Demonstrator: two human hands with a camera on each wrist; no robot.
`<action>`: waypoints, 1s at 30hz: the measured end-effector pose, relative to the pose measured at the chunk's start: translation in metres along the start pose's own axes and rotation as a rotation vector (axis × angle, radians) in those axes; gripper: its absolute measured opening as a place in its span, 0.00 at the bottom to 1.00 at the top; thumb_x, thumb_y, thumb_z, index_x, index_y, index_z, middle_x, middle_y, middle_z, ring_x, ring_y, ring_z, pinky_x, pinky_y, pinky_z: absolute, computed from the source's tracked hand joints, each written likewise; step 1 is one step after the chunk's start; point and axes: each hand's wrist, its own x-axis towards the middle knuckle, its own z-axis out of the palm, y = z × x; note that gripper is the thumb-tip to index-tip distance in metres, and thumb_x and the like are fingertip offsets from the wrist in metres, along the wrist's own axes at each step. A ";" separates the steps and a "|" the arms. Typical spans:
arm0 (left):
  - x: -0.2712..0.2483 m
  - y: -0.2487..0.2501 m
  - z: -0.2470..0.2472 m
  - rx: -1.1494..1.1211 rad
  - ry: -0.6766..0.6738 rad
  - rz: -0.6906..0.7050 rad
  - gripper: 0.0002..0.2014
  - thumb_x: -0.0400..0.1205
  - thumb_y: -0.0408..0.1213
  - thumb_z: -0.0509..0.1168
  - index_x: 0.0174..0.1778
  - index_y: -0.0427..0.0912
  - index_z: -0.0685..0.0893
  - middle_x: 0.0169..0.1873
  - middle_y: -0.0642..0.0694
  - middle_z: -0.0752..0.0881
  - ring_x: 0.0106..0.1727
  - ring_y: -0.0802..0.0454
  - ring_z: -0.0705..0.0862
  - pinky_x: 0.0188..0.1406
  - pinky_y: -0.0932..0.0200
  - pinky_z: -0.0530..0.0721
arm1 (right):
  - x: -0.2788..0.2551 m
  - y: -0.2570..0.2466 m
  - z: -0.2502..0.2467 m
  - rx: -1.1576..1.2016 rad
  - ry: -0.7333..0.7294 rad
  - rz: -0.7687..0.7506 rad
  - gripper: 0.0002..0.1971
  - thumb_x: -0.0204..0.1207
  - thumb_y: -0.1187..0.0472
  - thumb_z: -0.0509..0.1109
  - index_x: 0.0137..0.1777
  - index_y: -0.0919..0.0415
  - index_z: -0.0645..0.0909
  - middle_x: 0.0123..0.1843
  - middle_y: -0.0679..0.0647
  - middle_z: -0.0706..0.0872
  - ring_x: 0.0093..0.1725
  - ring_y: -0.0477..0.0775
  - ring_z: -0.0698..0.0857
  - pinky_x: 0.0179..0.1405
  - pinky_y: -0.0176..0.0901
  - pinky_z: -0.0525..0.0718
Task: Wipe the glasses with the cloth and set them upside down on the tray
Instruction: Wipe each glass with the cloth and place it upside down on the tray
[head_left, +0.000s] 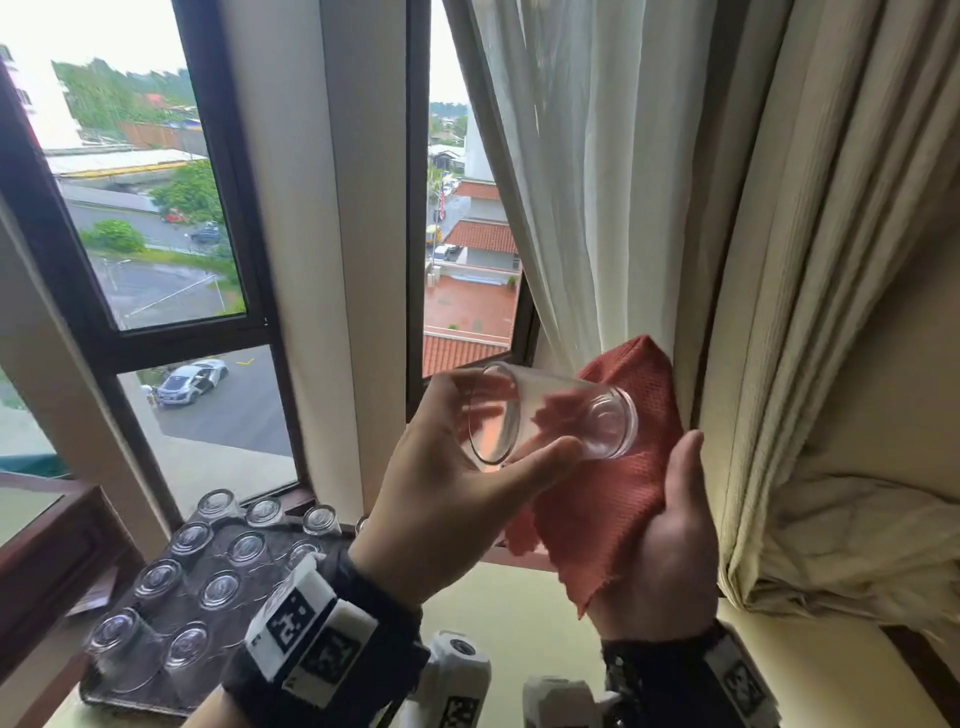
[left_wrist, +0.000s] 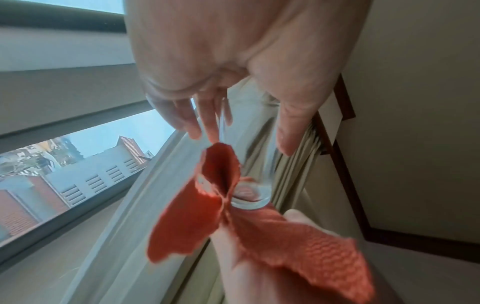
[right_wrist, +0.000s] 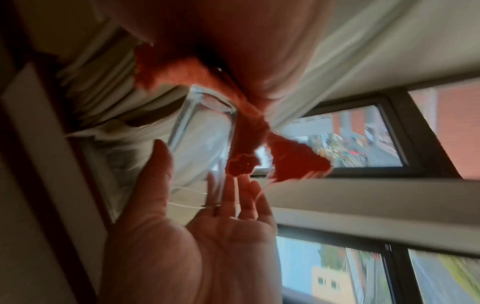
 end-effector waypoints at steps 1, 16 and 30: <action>-0.001 -0.002 -0.002 -0.029 -0.007 -0.027 0.37 0.65 0.63 0.83 0.68 0.56 0.81 0.60 0.59 0.90 0.63 0.59 0.89 0.66 0.55 0.89 | -0.002 -0.004 -0.002 -0.072 0.031 -0.037 0.39 0.79 0.27 0.58 0.78 0.56 0.75 0.69 0.66 0.86 0.67 0.70 0.86 0.73 0.74 0.76; -0.021 -0.010 0.007 -0.101 -0.030 0.032 0.33 0.66 0.48 0.89 0.68 0.55 0.86 0.58 0.51 0.93 0.56 0.44 0.94 0.55 0.49 0.95 | -0.002 -0.028 -0.009 -0.623 -0.100 -0.196 0.37 0.72 0.25 0.56 0.62 0.54 0.87 0.51 0.64 0.93 0.50 0.68 0.92 0.52 0.68 0.89; -0.017 -0.017 0.005 -0.243 -0.161 -0.037 0.32 0.64 0.42 0.88 0.65 0.56 0.89 0.58 0.41 0.94 0.54 0.36 0.94 0.59 0.39 0.93 | -0.010 -0.041 -0.022 -0.885 -0.074 -0.420 0.42 0.69 0.17 0.58 0.60 0.54 0.87 0.43 0.56 0.92 0.39 0.53 0.92 0.39 0.48 0.90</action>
